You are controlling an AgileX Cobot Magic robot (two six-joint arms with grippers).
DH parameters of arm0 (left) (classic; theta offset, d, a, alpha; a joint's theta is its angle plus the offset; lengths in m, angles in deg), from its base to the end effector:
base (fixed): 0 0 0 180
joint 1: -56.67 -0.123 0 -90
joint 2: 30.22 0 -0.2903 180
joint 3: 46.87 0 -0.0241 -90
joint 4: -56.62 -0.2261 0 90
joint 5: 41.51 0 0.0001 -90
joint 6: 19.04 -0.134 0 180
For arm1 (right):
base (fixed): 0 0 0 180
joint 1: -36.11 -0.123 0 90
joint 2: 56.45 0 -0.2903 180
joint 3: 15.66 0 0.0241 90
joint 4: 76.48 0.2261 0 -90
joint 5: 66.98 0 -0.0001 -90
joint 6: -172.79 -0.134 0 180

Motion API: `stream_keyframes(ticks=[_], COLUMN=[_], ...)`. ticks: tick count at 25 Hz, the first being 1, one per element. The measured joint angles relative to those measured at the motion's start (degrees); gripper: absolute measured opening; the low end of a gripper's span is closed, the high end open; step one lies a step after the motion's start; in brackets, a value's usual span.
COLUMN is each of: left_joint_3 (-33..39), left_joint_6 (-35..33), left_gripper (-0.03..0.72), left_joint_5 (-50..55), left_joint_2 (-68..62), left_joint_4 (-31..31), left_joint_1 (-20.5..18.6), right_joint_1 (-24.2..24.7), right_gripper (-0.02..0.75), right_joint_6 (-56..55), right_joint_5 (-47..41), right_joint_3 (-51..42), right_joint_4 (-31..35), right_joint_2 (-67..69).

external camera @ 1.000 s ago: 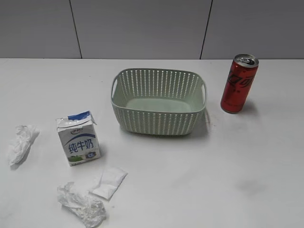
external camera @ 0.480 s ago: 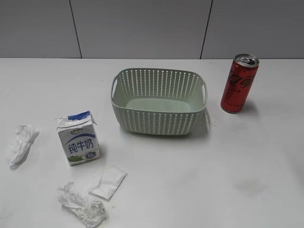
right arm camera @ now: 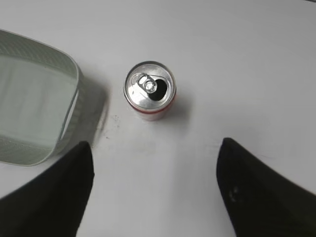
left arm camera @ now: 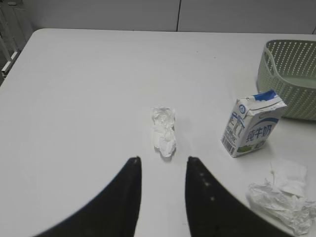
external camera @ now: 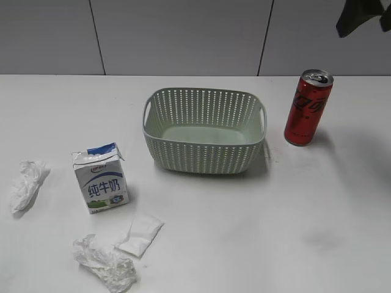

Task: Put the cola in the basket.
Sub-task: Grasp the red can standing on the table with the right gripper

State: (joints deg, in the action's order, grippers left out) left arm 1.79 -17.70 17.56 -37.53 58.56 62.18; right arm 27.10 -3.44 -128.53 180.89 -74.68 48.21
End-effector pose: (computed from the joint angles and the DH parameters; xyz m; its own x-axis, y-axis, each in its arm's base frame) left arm 0.0069 -0.0046 0.2497 -0.4257 0.0001 -0.9049 0.1049 0.9933 -0.0492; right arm 0.3612 0.0610 0.3198 -0.8425 -0.1850 -0.5059 -0.2134 0.9770 -0.0019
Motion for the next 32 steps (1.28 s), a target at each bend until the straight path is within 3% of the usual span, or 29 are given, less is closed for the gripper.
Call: stream_keyframes(ticks=[7,15,32], left_joint_3=[0.00,0.00,0.00], left_joint_6=[0.00,0.00,0.00], left_gripper=[0.224,0.224,0.224], left_joint_5=[0.00,0.00,0.00], left_joint_2=[0.00,0.00,0.00], left_joint_4=[0.00,0.00,0.00], left_joint_1=[0.00,0.00,0.00], right_joint_1=[0.00,0.00,0.00], right_gripper=[0.593,0.593,0.593], right_joint_6=[0.00,0.00,0.00], right_joint_5=[0.74,9.12,9.44], right_joint_3=[2.16,2.31,2.31], right_joint_4=[1.66,2.45,1.01], right_joint_2=[10.34,14.55,21.62])
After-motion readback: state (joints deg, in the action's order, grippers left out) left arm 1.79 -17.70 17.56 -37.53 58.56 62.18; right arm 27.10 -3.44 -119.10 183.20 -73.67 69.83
